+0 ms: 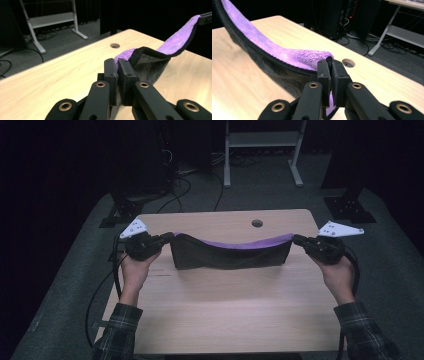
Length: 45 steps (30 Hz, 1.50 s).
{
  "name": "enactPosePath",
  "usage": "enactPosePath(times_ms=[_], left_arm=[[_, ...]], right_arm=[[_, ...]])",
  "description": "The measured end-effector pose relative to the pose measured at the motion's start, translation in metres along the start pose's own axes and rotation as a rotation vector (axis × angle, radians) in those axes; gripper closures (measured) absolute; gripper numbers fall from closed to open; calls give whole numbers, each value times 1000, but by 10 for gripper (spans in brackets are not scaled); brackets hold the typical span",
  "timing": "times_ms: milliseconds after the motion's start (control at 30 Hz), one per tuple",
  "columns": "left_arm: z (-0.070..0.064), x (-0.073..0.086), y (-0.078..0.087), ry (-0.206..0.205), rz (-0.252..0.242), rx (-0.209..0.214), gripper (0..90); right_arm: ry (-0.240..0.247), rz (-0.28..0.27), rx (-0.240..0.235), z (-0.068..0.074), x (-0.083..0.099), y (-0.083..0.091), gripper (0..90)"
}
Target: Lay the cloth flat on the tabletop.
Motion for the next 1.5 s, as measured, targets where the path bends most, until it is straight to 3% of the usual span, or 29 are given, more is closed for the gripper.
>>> enactPosePath(times_ms=[367, 833, 1133, 1500], left_arm=[[-29, 57, 5, 67, 66, 69, 854], [-70, 106, 26, 117, 120, 126, 853], [-85, 151, 28, 174, 228, 148, 852], [-94, 184, 26, 201, 360, 147, 833]], right_arm=[[31, 98, -62, 27, 58, 19, 858], [28, 182, -141, 58, 110, 56, 857], [35, 257, -185, 75, 140, 71, 856], [58, 363, -229, 89, 170, 75, 850]])
Point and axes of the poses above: each handheld gripper's, and its own axes: y roughly backward along the jaws, x roughly out of its underside, z roughly to its left, the point moved 10 cm from there along -y, roughly forward along the jaws, and after that the axes turned 12 degrees about x, right-handed, at the moved point
